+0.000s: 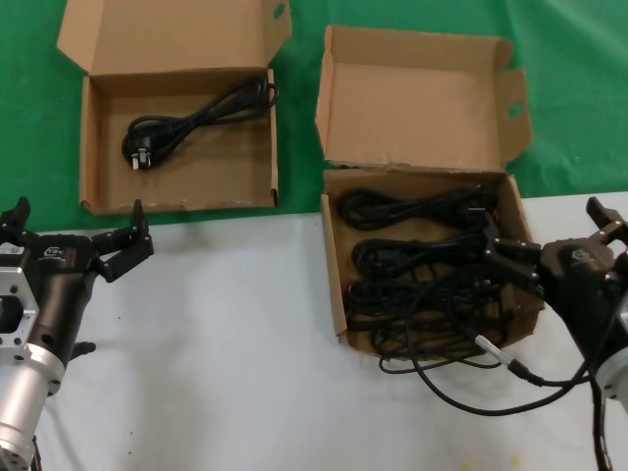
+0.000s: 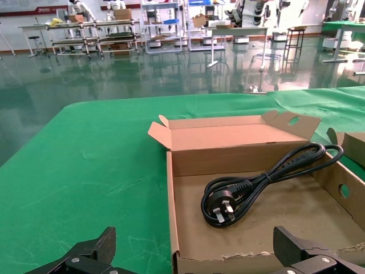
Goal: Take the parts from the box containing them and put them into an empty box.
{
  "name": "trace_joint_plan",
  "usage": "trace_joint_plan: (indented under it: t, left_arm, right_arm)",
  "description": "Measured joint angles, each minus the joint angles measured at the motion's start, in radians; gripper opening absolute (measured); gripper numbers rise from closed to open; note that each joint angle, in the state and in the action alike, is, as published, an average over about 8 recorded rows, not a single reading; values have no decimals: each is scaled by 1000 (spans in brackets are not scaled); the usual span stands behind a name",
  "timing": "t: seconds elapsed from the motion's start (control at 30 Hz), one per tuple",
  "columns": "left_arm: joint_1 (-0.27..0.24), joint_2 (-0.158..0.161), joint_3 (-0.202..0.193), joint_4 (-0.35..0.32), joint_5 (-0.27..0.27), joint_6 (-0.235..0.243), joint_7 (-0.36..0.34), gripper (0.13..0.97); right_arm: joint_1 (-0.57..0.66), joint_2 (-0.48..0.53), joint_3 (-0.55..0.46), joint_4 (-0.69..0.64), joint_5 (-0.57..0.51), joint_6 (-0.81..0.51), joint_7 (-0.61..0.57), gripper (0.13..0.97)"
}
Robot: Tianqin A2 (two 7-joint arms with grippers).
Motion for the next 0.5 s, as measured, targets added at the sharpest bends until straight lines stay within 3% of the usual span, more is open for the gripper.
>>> trace_joint_plan:
  t: [0.5]
  left_arm:
    - [0, 0, 0, 0, 0, 0, 0, 966]
  right_arm:
    - [0, 0, 0, 0, 0, 0, 0, 966]
